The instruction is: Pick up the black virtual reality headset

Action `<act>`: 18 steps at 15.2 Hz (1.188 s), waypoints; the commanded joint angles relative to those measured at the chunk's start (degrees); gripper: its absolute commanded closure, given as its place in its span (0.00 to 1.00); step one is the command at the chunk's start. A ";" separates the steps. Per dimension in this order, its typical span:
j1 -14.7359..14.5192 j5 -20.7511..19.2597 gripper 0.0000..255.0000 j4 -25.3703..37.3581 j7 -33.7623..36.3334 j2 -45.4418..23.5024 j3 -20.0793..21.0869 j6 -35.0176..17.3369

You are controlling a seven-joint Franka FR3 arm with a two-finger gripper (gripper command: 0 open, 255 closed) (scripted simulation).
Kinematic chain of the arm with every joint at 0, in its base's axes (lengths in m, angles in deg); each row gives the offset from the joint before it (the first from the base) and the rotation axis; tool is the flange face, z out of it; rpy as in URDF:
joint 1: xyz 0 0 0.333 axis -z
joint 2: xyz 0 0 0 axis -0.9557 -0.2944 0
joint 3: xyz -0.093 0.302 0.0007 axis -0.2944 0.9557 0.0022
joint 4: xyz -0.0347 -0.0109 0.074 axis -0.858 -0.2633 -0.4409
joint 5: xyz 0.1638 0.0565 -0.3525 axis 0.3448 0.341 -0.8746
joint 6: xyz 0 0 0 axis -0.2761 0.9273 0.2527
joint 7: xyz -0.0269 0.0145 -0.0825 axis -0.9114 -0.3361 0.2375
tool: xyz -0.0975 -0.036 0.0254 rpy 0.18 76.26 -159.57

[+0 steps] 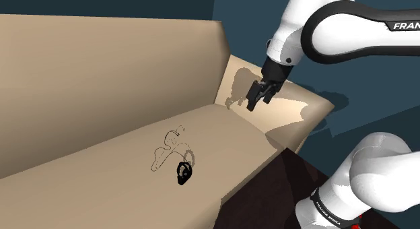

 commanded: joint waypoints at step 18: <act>0.78 -4.24 0.00 0.46 23.91 -33.89 22.88 -40.06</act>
